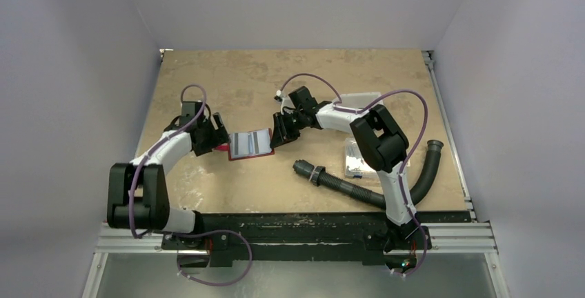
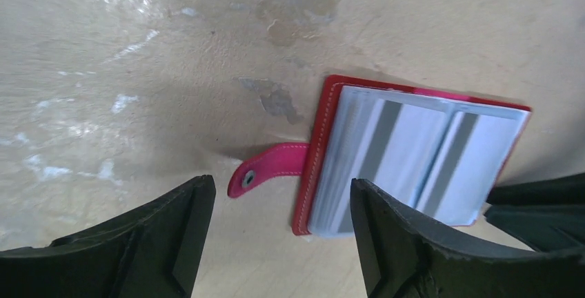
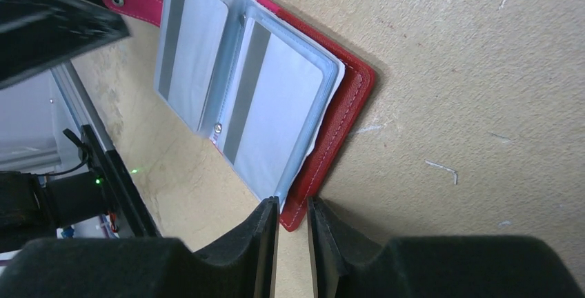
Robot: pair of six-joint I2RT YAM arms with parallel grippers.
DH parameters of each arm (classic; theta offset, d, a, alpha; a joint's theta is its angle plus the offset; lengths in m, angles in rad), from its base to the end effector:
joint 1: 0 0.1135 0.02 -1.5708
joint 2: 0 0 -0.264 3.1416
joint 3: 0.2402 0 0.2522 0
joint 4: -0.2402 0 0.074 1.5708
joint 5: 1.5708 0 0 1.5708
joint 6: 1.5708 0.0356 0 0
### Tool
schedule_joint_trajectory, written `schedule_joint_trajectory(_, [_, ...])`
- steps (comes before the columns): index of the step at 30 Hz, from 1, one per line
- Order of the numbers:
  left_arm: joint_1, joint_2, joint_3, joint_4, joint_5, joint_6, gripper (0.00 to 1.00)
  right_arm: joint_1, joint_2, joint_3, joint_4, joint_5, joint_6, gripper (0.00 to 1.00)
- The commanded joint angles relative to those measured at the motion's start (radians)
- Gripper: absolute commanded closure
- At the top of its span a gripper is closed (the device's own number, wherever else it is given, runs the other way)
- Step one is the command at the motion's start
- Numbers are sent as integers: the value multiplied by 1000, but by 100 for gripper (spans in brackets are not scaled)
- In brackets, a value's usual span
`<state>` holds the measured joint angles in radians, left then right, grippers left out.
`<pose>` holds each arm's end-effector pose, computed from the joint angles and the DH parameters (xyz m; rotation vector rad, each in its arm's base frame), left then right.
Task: Put the credit cards into the card holder
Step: Insert the credit card into the card holder.
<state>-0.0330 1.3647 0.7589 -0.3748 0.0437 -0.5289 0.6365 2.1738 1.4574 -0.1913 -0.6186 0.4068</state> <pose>0.2623 -0.0102 0.1907 -0.6149 2.4986 -0.2709 0.3555 0.2884 0.1342 -0.5874 2.5734 1.1770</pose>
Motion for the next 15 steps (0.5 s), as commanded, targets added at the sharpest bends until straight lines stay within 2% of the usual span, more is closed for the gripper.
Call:
schedule_joint_trajectory(1, [13, 100, 16, 74, 67, 33, 27, 0, -14, 9, -11, 48, -20, 70])
schedule_joint_trajectory(3, [13, 110, 14, 85, 73, 34, 32, -5, -24, -1, -9, 54, -20, 70])
schedule_joint_trajectory(6, [13, 103, -5, 105, 116, 32, 51, -29, -48, -25, 11, 48, 11, 70])
schedule_joint_trajectory(8, [12, 96, -12, 102, 125, 30, 61, -53, -75, -56, 39, 48, 45, 63])
schedule_joint_trajectory(12, [12, 88, -28, 98, 119, 33, 67, -66, -91, -74, 60, 80, 80, 45])
schedule_joint_trajectory(15, [12, 91, -37, 112, 132, 28, 68, -62, -49, -51, 86, 75, 122, 41])
